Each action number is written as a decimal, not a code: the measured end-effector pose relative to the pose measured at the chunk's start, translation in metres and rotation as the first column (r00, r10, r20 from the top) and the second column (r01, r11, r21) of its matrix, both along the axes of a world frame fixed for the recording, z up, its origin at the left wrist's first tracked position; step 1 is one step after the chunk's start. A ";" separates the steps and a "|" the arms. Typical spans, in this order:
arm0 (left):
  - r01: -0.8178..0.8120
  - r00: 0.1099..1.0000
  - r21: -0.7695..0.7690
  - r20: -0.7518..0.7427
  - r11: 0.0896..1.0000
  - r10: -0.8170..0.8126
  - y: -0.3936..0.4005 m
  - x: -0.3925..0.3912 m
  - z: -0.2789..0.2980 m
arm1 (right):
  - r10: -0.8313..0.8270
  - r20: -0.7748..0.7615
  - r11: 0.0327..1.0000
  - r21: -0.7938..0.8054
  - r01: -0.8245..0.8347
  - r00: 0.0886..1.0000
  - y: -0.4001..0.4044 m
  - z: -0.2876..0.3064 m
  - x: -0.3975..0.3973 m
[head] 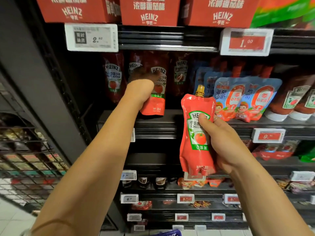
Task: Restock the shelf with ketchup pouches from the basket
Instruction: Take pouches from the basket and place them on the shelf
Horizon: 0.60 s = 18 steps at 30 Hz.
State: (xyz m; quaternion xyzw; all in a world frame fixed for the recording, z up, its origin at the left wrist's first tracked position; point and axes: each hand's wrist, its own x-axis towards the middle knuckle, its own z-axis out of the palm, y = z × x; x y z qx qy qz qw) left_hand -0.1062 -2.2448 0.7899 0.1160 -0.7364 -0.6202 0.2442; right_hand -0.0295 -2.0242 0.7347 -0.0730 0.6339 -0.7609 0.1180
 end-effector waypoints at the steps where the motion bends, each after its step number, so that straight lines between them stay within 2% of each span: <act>1: -0.049 0.997 -0.051 -0.066 0.998 0.045 0.001 0.000 -0.002 | -0.015 -0.017 1.000 0.007 0.015 1.000 -0.002 0.004 -0.004; 4: -0.102 0.989 -0.082 -0.112 0.991 0.093 0.001 -0.002 -0.018 | -0.071 -0.055 0.997 0.007 0.072 0.996 -0.013 0.017 -0.018; 7: -0.078 0.996 0.004 -0.053 0.997 0.078 0.001 -0.002 -0.031 | -0.100 -0.088 0.994 0.027 0.102 0.991 -0.025 0.031 -0.035; 10: -0.155 0.982 -0.138 -0.133 0.978 0.137 -0.004 -0.007 -0.041 | -0.164 -0.100 0.981 0.092 0.173 0.981 -0.038 0.045 -0.054; 12: -0.139 0.990 -0.204 -0.051 0.969 0.131 -0.007 -0.006 -0.042 | -0.200 -0.071 0.971 0.121 0.207 0.977 -0.047 0.050 -0.068; 15: -0.111 0.986 -0.245 -0.150 0.963 0.076 -0.011 -0.002 -0.045 | -0.219 0.023 0.966 0.146 0.213 0.976 -0.064 0.052 -0.084; 18: -0.062 0.996 -0.308 -0.080 0.949 0.039 -0.014 -0.001 -0.050 | -0.283 0.006 0.935 0.224 0.274 0.959 -0.076 0.052 -0.095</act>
